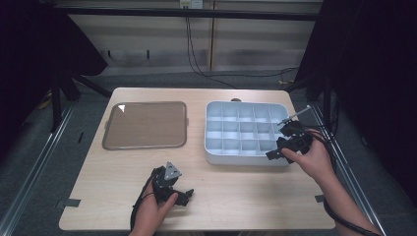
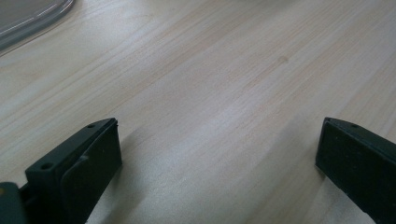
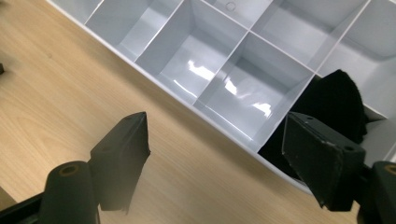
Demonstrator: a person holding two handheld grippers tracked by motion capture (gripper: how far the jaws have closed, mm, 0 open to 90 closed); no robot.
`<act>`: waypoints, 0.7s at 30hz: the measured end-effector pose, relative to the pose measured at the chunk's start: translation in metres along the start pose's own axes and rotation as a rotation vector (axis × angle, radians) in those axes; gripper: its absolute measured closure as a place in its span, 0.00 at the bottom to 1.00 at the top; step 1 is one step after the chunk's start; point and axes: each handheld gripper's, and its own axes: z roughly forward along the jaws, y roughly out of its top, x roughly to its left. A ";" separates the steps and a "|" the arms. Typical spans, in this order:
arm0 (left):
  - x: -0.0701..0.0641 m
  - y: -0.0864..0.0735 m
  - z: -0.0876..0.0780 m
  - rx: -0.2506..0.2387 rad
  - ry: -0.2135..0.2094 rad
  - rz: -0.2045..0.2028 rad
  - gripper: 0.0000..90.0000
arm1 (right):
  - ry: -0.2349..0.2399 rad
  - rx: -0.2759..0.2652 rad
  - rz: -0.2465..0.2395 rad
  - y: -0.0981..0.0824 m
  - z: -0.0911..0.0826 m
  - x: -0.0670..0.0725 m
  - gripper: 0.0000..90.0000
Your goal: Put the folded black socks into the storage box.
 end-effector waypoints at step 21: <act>0.000 0.000 0.000 0.000 0.000 0.000 0.00 | 0.039 0.017 -0.076 -0.007 0.003 0.028 0.24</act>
